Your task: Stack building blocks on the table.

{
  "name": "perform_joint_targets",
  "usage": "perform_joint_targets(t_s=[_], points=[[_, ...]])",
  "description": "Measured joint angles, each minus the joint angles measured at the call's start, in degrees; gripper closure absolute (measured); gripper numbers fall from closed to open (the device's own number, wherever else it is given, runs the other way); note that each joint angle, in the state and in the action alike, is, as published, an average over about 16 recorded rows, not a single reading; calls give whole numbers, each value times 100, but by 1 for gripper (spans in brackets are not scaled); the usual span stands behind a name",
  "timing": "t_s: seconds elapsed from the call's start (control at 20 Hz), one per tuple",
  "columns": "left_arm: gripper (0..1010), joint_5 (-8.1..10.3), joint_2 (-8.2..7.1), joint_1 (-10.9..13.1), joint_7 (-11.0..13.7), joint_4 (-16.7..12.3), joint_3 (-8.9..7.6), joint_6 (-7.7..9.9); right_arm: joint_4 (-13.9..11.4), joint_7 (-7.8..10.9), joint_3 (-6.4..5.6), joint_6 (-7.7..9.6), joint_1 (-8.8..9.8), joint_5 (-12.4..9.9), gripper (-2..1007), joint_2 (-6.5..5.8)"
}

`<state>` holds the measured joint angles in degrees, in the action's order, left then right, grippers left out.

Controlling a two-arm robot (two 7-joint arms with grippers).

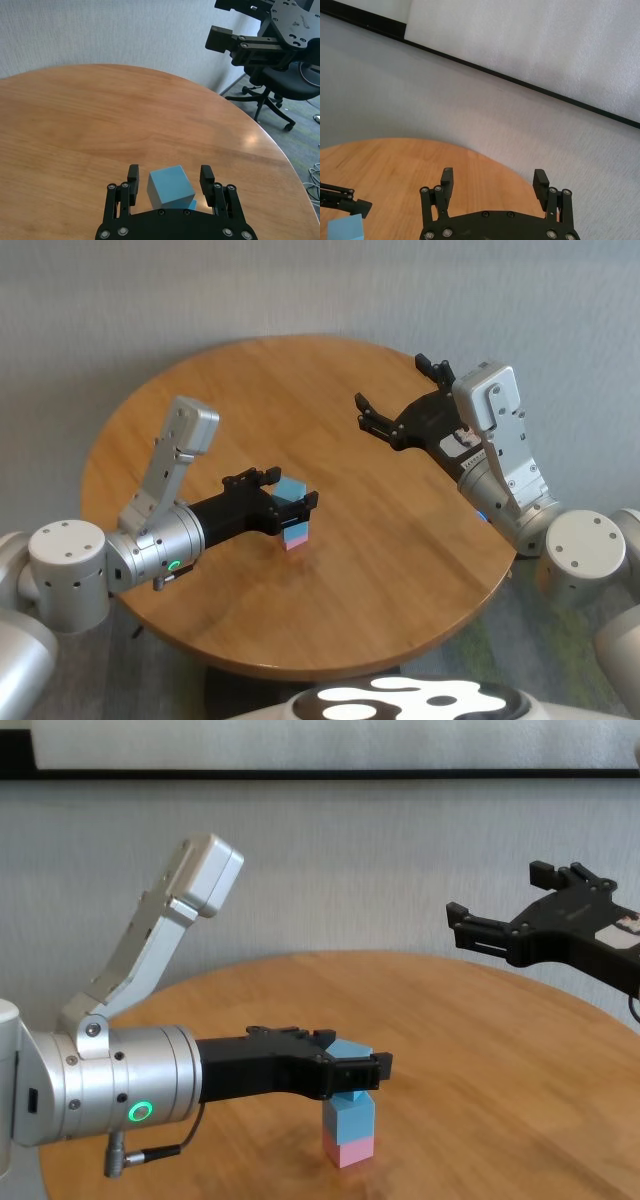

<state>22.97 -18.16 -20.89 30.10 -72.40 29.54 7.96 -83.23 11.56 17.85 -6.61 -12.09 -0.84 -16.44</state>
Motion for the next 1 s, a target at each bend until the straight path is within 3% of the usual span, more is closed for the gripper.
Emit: perform_joint_targets(t_s=[0.25,0.45,0.7,1.0], points=[[126,-27,-22,23,-38,-56,5,-84,0,0,0,0,0,0,0,0],[55,-57,-44,74,-81,-129,-9,-264,0,0,0,0,0,0,0,0],[15,-98,-47,187,-146,-217,-77,-702,0,1,0,-4,0,1,0,0],[10,-133,21,403,-275,-294,-271,-1415,-32,11,-33,-114,26,6,0,10]])
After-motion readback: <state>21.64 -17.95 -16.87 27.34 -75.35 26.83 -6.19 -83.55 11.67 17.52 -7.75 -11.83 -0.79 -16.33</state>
